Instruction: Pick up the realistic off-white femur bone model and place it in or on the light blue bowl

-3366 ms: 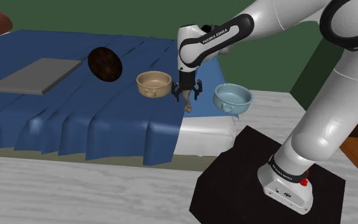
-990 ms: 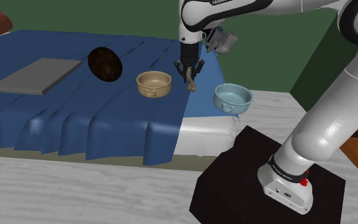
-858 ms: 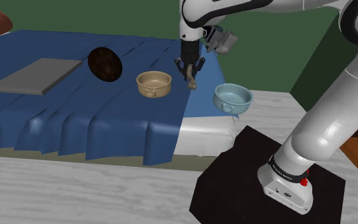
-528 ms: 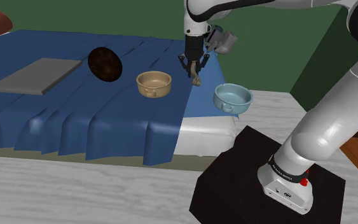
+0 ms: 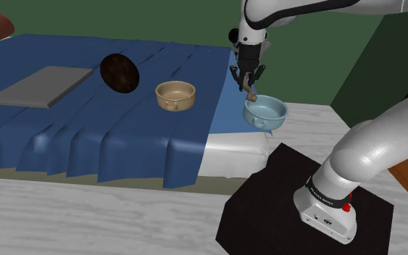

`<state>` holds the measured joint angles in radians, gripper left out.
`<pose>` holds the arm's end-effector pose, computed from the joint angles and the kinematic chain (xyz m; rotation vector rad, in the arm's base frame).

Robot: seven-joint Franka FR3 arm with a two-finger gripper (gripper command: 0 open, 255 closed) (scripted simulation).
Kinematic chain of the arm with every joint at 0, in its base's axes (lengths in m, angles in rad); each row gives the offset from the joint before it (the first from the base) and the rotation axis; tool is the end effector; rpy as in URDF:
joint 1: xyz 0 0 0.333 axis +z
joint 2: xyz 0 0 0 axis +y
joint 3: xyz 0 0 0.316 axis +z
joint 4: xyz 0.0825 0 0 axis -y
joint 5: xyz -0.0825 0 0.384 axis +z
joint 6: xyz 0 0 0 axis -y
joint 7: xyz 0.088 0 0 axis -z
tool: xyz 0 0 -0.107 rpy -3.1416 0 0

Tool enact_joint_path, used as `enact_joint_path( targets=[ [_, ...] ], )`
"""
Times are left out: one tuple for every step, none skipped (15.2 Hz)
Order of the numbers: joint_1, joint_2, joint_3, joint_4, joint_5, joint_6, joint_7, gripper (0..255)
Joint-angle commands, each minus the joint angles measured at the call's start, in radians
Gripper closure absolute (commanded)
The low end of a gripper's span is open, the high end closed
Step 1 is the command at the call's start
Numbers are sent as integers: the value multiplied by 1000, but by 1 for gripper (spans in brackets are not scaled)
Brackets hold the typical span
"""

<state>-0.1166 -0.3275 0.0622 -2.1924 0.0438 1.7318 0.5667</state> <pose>0.4407 -0.0179 0.5084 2.9664 -0.9759 -0.2111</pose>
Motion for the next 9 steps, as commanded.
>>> enact_joint_path(
  targets=[
    [-16, -57, -27, -56, -12, -3, -40, 255],
    [-23, -85, -40, -82, -19, -5, -58, 255],
    [-31, -113, -53, -107, -27, -8, -76, 255],
    [-39, -140, -66, -131, -35, -11, -94, 255],
    [-48, -167, -80, -154, -45, -15, -112, 255],
    [-57, -193, -95, -176, -55, -20, -130, 255],
    [-67, -220, -110, -198, -68, -25, -151, 255],
    [-67, -219, -111, -210, -68, -11, -151, 255],
    [-67, -218, -111, -223, -68, 3, -151, 255]
  ],
)
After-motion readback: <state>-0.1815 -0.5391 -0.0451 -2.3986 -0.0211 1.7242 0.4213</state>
